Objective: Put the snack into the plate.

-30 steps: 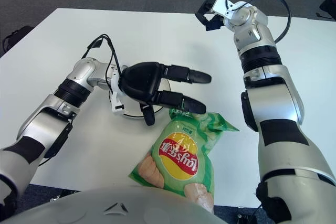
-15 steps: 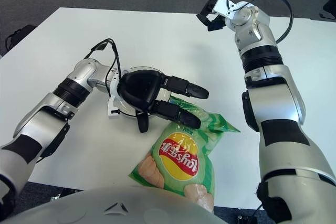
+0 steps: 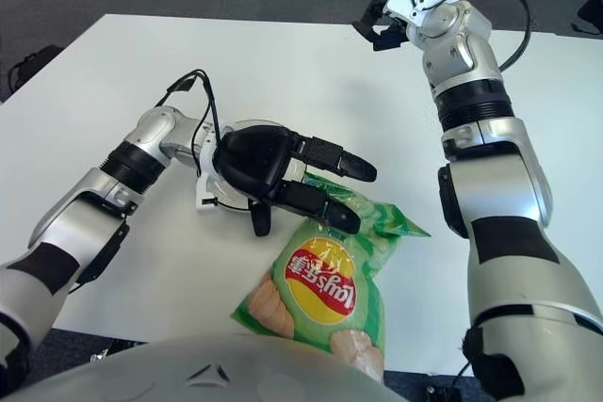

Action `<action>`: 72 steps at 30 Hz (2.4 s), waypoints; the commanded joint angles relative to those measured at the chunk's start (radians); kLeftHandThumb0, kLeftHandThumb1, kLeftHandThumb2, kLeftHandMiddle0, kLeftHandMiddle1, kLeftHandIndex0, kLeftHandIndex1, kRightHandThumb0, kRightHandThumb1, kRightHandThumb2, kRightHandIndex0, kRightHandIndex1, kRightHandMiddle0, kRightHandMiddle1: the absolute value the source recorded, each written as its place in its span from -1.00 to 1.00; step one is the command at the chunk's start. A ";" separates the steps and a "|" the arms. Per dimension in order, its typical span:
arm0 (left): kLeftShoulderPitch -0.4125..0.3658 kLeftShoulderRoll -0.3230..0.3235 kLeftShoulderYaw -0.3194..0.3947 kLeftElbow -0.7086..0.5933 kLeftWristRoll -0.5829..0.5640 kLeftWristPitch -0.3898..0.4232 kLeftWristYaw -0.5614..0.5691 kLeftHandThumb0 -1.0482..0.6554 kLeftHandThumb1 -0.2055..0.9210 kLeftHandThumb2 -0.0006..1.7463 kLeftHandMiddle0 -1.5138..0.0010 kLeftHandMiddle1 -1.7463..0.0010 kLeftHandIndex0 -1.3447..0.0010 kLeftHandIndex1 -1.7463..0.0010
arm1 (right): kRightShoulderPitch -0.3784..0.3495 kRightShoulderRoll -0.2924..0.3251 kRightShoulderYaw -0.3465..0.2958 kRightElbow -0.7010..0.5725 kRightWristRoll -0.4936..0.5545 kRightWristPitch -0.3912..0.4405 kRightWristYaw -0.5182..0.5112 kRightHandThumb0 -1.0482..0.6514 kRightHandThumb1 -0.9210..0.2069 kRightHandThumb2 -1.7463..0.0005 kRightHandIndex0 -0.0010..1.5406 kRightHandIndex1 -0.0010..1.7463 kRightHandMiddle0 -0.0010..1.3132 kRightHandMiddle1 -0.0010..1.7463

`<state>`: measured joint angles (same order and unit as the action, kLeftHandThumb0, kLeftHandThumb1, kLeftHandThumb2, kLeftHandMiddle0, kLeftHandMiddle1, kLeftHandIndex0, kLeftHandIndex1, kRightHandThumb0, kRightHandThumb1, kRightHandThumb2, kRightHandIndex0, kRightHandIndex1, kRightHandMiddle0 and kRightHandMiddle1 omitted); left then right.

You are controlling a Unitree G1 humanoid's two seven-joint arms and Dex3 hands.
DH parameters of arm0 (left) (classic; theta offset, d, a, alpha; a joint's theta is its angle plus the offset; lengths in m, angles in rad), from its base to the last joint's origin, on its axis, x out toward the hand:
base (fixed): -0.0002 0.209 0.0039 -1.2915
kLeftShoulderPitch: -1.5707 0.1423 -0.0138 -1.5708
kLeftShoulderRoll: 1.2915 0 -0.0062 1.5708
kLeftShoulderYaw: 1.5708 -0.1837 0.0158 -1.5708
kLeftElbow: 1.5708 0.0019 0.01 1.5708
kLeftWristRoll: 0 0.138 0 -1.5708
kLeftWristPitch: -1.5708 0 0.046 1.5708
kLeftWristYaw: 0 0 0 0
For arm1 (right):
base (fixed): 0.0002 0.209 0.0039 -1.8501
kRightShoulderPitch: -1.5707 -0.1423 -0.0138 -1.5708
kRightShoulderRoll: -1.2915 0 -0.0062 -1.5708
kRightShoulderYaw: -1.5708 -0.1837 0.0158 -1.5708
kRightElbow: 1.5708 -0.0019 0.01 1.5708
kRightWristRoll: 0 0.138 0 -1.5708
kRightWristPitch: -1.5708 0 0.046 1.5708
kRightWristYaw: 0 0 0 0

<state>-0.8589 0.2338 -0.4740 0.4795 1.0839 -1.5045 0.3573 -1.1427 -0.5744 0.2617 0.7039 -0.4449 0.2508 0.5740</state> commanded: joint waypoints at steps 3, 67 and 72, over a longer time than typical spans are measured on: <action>0.027 -0.019 -0.009 -0.022 0.011 -0.001 0.013 0.08 0.17 0.20 0.51 -0.24 0.88 -0.49 | 0.007 -0.001 0.001 -0.018 0.001 0.026 0.008 -0.50 -1.00 0.03 -0.85 0.07 -1.00 0.68; -0.274 -0.035 -0.363 0.502 0.189 0.713 0.560 0.22 -0.25 0.52 0.12 -0.99 0.00 -0.63 | 0.076 -0.038 0.013 -0.157 0.022 0.049 0.084 -0.52 -1.00 0.02 -0.81 -0.10 -1.00 -0.04; -0.266 -0.038 -0.355 0.507 0.138 0.738 0.542 0.21 -0.22 0.46 0.13 -1.00 -0.08 -0.51 | 0.081 -0.028 0.011 -0.151 0.020 0.041 0.070 -0.53 -1.00 0.05 -0.82 -0.11 -1.00 -0.01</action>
<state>-1.1344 0.1925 -0.8431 0.9763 1.2564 -0.7885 0.9091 -1.0725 -0.6002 0.2691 0.5495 -0.4181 0.3011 0.6524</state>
